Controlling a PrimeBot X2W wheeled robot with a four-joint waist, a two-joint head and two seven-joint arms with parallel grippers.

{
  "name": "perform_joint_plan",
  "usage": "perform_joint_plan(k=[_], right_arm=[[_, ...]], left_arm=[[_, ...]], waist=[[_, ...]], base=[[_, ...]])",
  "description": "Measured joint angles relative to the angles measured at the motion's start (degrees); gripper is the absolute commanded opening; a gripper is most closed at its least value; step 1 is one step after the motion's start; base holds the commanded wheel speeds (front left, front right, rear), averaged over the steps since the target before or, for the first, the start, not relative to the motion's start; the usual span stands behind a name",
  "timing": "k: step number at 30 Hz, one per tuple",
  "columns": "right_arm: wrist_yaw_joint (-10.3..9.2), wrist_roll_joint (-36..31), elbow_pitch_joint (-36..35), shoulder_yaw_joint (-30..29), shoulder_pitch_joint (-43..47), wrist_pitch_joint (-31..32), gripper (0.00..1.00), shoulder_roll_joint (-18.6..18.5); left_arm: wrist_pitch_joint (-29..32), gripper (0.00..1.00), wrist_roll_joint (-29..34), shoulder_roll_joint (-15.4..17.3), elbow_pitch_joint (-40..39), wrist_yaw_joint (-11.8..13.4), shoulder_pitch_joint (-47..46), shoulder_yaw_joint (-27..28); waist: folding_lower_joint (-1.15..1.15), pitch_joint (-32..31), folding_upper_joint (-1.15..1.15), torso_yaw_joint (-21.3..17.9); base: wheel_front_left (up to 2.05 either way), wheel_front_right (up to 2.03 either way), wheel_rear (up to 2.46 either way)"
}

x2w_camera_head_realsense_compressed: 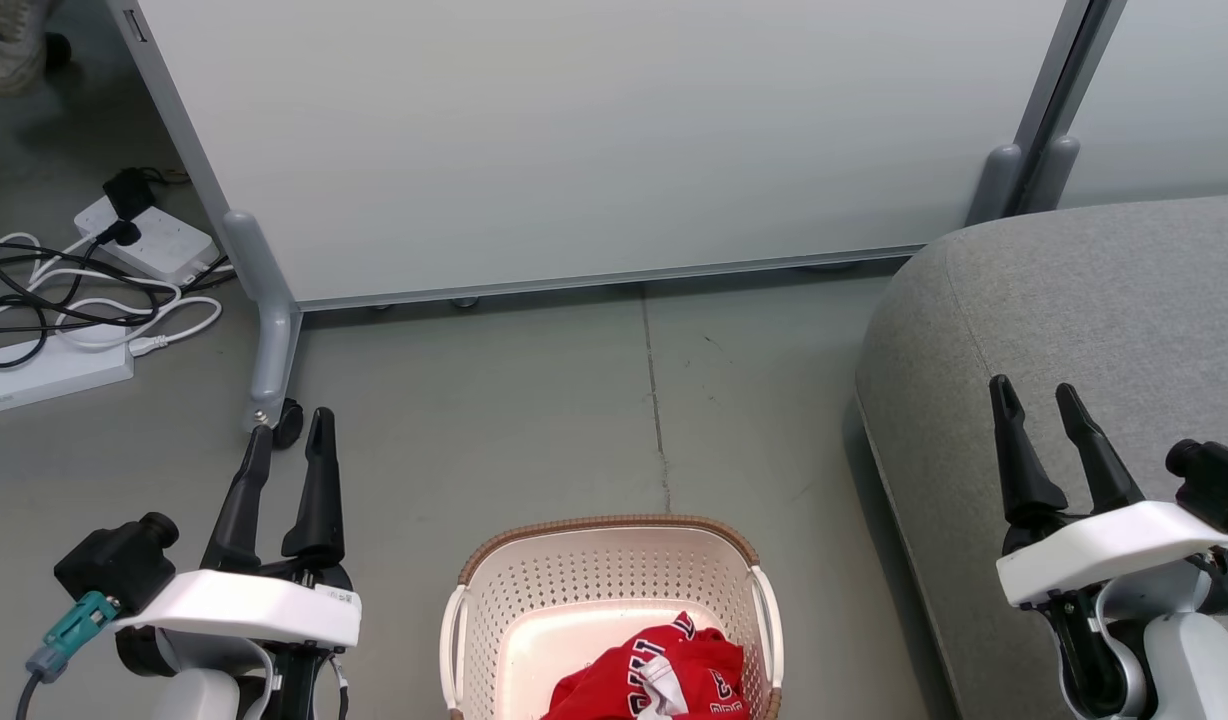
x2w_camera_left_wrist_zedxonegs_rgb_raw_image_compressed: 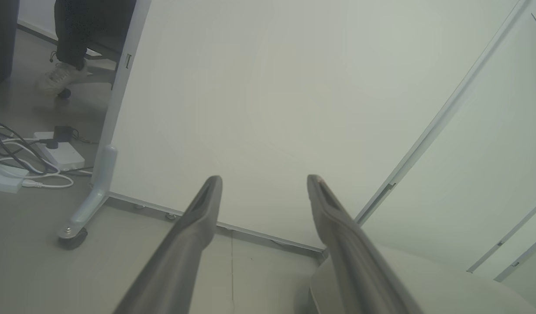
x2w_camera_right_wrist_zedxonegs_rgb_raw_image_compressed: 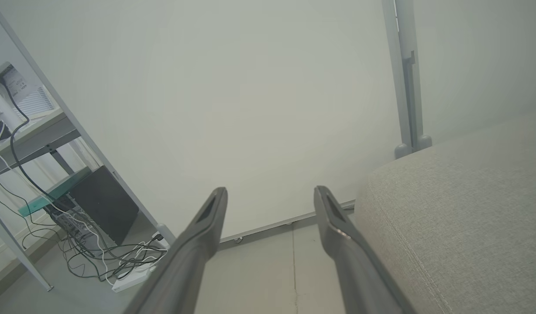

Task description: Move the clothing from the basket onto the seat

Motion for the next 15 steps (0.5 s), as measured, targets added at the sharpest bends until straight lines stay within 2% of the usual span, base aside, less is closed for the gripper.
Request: perform_joint_plan(k=[15], right_arm=[[0.07, -9.7, 4.3, 0.8, 0.1, -3.5, 1.00, 0.2]], left_arm=[[-0.3, 1.00, 9.5, 1.4, 1.6, 1.4, 0.7, -1.2]], waist=[[0.00, -0.1, 0.00, -0.1]], base=[[0.00, 0.00, 0.00]])
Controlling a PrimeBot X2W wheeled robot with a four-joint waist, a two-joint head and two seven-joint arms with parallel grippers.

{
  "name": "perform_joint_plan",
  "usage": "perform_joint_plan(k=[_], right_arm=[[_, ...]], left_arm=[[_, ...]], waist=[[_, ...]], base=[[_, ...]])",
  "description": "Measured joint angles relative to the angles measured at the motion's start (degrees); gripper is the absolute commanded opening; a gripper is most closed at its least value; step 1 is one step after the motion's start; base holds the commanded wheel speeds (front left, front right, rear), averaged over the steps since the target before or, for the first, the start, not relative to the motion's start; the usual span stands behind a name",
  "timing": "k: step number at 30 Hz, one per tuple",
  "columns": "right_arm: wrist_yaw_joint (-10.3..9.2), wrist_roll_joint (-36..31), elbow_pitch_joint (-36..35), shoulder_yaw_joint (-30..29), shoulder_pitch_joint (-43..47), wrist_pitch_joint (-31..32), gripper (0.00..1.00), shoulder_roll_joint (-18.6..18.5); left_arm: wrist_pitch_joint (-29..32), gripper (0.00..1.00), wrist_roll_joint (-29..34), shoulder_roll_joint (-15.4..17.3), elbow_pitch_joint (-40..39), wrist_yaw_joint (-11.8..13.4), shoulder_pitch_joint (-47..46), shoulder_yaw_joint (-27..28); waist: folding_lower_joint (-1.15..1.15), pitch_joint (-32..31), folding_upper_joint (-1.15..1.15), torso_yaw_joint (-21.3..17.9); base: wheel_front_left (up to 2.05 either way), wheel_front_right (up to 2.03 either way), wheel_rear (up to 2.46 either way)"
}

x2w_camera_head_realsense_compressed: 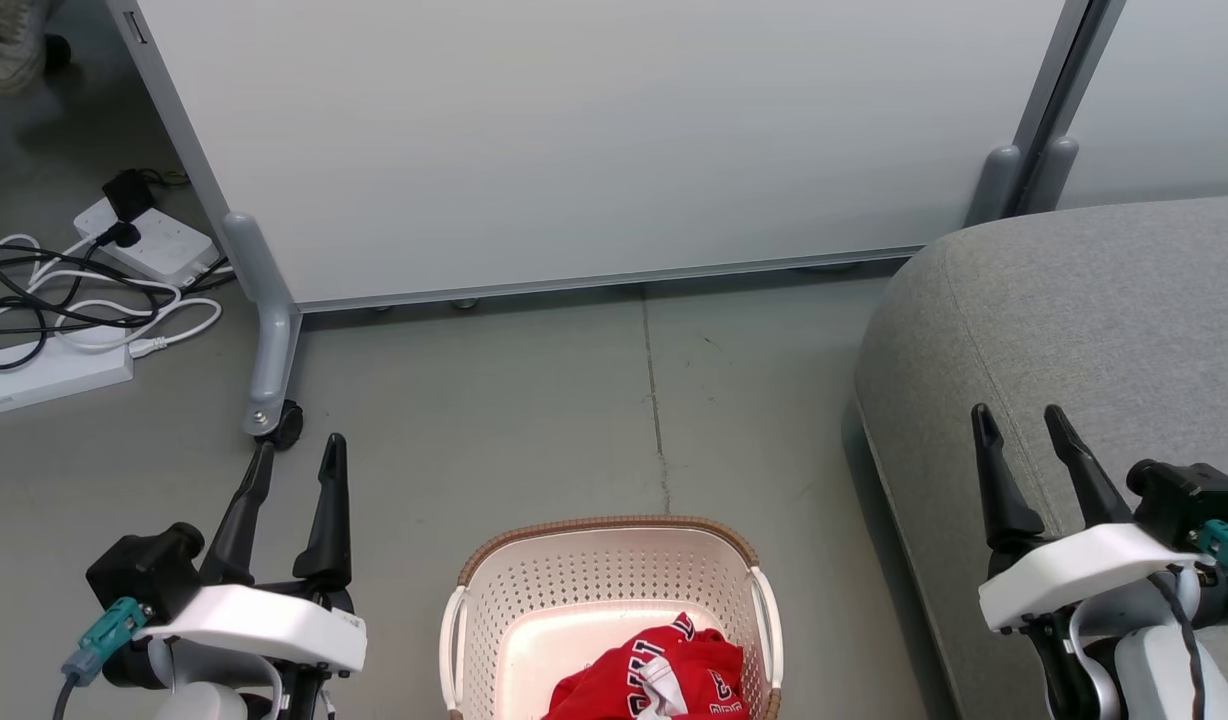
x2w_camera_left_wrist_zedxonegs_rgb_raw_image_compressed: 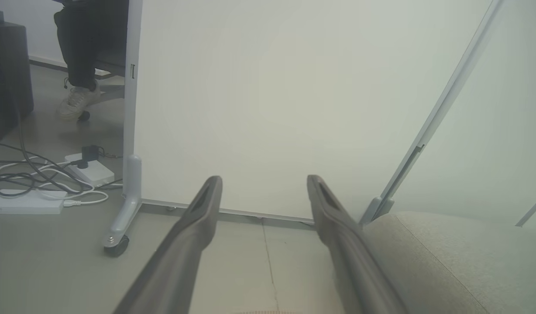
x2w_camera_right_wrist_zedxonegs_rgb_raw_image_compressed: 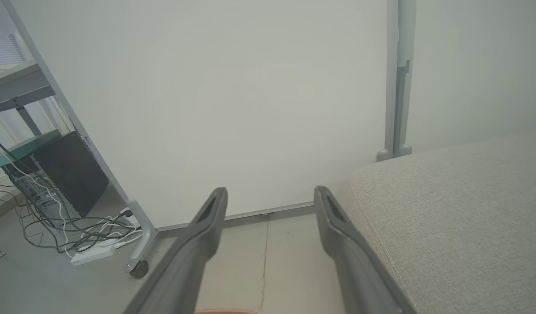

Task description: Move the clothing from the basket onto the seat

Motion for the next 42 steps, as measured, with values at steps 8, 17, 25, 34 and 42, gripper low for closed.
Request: perform_joint_plan(k=[8, 17, 25, 34, 42], right_arm=[[0.00, -3.4, 1.0, 0.8, 0.0, -1.0, 1.00, 0.0], [0.01, -6.0, 1.1, 2.3, 0.3, -2.1, 1.00, 0.1], [0.01, -7.6, 1.1, 2.5, 1.1, -2.3, 1.00, 0.1], [0.02, -8.6, 1.3, 1.7, 1.7, -2.8, 1.00, 0.2], [0.02, -12.1, 1.4, 2.0, 2.2, -3.3, 1.00, 0.2]], left_arm=[[-0.1, 1.00, 3.4, 0.3, 0.5, 0.7, 0.4, -0.2], [0.2, 1.00, 6.7, 0.4, 0.9, 1.8, 1.1, -0.1], [0.3, 1.00, 9.1, 0.7, 1.2, 2.2, 1.4, 0.1], [0.8, 1.00, 11.4, 0.7, 1.3, 2.7, 1.7, 0.0], [1.0, 1.00, 14.2, 1.0, 1.8, 3.2, 2.1, -0.2]], waist=[[0.00, 0.0, 0.00, 0.1], [0.00, -0.1, 0.00, 0.5], [0.00, -0.1, 0.00, 0.6], [0.00, -0.2, 0.00, 0.6], [0.00, -0.3, 0.00, 0.6]], base=[[0.00, 0.00, 0.00], [0.00, 0.00, 0.00], [0.00, 0.00, 0.00], [0.00, 0.00, 0.00], [0.00, 0.00, 0.00]])
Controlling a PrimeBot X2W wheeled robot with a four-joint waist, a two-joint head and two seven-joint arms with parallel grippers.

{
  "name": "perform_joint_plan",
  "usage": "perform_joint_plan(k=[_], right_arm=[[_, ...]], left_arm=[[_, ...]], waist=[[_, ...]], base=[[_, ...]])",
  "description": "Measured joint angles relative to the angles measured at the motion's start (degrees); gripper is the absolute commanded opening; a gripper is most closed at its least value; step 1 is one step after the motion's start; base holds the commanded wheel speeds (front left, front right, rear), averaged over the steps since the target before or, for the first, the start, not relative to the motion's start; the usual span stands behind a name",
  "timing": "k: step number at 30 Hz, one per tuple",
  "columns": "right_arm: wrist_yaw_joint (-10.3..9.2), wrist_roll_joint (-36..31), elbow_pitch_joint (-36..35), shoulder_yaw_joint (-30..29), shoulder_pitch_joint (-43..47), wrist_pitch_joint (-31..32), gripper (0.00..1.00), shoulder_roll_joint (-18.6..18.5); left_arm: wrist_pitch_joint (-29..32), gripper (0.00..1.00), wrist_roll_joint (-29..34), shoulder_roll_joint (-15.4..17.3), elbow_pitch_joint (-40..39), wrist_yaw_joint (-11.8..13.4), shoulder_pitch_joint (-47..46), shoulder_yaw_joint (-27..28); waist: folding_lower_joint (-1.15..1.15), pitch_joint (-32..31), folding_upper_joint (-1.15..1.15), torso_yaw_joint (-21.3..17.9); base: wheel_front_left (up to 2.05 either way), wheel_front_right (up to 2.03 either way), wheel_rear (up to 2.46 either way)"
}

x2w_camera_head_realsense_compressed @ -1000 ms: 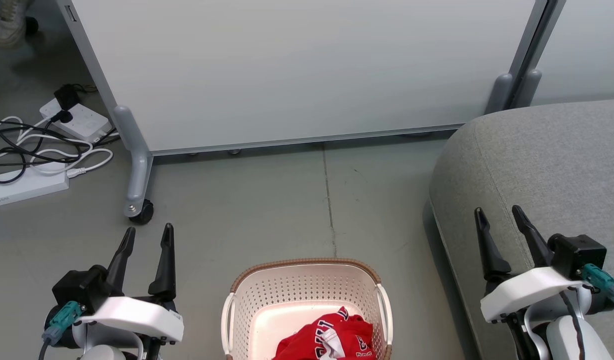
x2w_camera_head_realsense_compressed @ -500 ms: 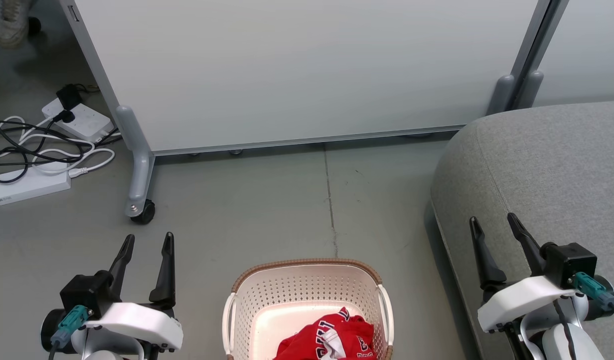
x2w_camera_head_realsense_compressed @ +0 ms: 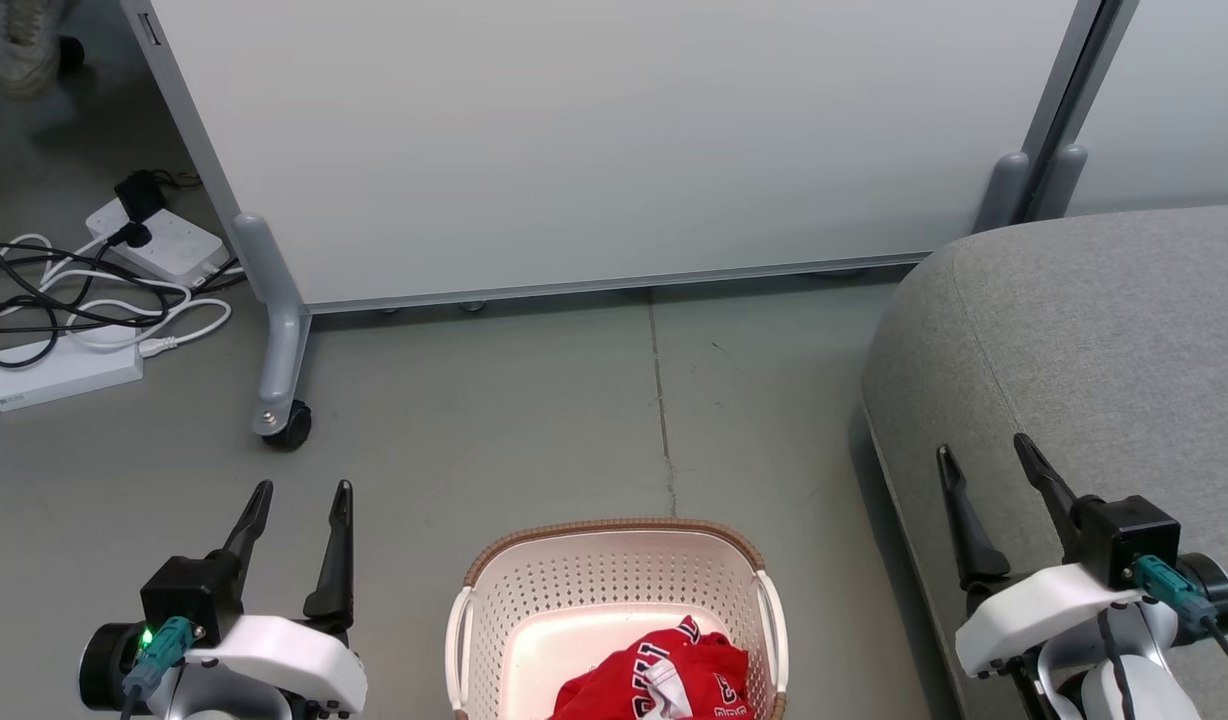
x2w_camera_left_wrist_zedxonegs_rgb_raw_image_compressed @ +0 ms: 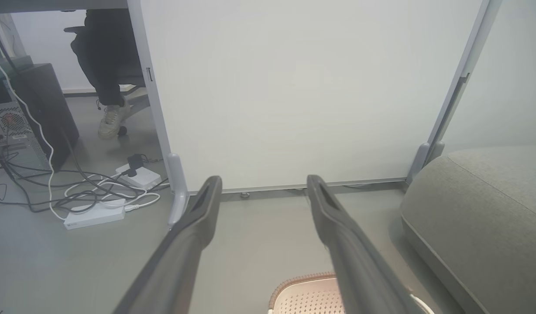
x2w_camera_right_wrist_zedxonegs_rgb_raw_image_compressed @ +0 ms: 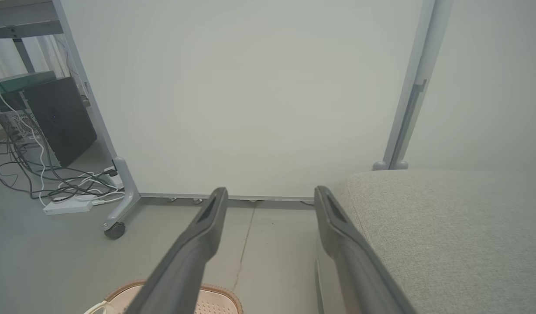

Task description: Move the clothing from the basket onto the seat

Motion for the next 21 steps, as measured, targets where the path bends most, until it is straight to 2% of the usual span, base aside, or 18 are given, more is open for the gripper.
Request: perform_joint_plan(k=[7, 21], right_arm=[[0.08, -1.8, -0.3, 0.3, 0.0, -0.6, 1.00, 0.0], [0.08, 0.3, 0.2, -0.4, 0.2, -0.6, 1.00, 0.0]], left_arm=[[0.0, 1.00, 1.5, -0.1, 0.3, 0.5, 0.1, -0.1], [0.2, 1.00, 0.6, 0.0, 1.1, 0.5, 0.1, -0.5]], waist=[[0.00, 0.0, 0.00, 0.2], [0.00, 0.1, 0.00, 0.3]], base=[[0.00, 0.00, 0.00], [0.00, 0.00, 0.00]])
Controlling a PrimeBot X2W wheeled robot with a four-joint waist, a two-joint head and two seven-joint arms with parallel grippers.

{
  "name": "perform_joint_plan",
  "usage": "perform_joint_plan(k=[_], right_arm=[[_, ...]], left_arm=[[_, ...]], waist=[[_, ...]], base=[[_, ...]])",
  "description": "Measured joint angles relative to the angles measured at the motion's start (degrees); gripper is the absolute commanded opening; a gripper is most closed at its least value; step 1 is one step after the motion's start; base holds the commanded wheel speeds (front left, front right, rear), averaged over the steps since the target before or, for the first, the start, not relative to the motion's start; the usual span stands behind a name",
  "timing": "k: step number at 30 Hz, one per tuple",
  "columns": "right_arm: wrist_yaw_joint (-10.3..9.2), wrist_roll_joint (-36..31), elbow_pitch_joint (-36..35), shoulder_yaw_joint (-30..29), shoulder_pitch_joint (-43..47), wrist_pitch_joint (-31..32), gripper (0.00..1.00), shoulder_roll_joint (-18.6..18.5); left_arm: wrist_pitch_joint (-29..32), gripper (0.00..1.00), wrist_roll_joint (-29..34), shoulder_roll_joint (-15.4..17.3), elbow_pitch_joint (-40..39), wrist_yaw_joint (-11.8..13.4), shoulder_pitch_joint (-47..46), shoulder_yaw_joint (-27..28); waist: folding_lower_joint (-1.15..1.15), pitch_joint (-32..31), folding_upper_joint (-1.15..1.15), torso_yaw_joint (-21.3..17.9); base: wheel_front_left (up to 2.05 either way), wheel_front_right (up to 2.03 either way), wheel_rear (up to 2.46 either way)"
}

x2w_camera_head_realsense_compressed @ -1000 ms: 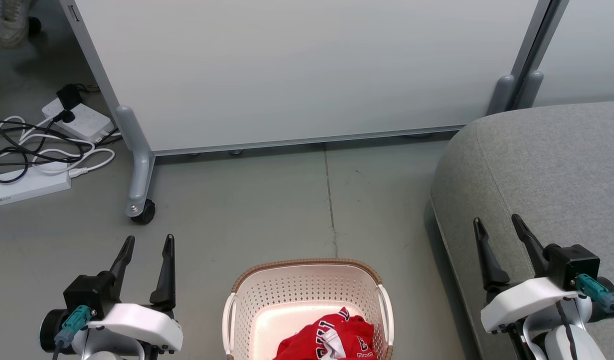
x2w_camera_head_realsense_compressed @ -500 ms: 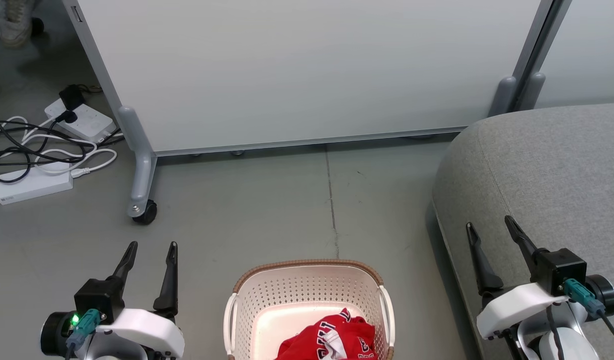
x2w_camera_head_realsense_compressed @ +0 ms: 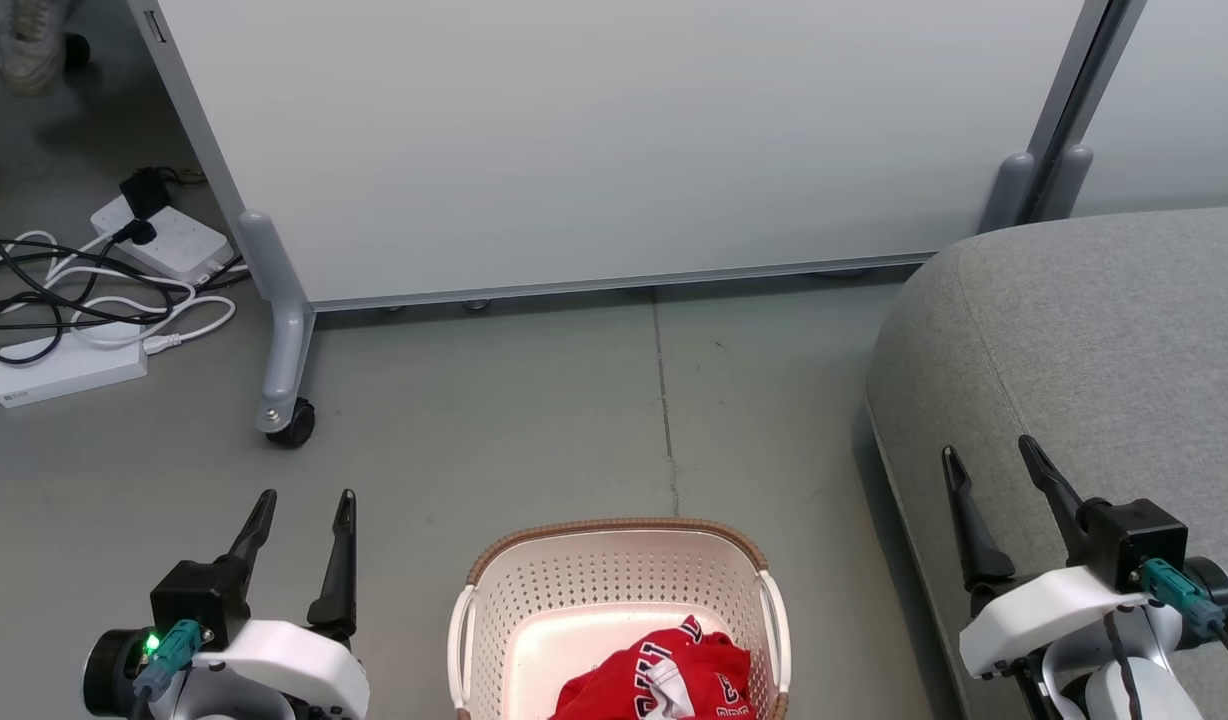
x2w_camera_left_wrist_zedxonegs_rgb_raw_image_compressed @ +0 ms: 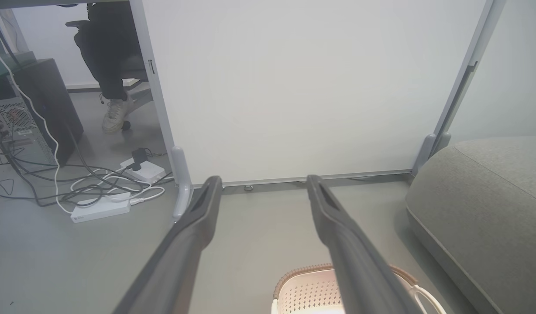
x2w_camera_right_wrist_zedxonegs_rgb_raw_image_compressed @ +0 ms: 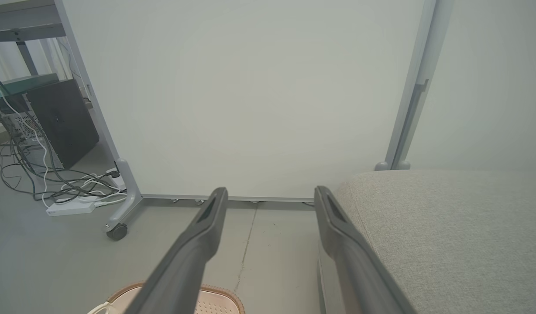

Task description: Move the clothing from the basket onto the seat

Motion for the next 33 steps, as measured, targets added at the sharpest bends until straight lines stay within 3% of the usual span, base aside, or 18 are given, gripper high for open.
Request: perform_joint_plan(k=[19, 33], right_arm=[[0.00, 0.2, -0.5, 1.0, -0.5, 0.5, 1.00, 0.0], [0.01, 0.4, -6.8, 2.3, -4.5, 1.4, 1.00, 0.0]], left_arm=[[-0.9, 1.00, -0.7, 0.0, 0.2, 1.0, -0.5, -0.6], [-1.3, 1.00, -1.6, -2.7, 7.8, -2.7, -9.9, -4.5]], waist=[[0.00, 0.8, 0.00, -0.8], [0.00, 9.0, 0.00, -3.7]], base=[[0.00, 0.00, 0.00], [0.00, 0.00, 0.00]])
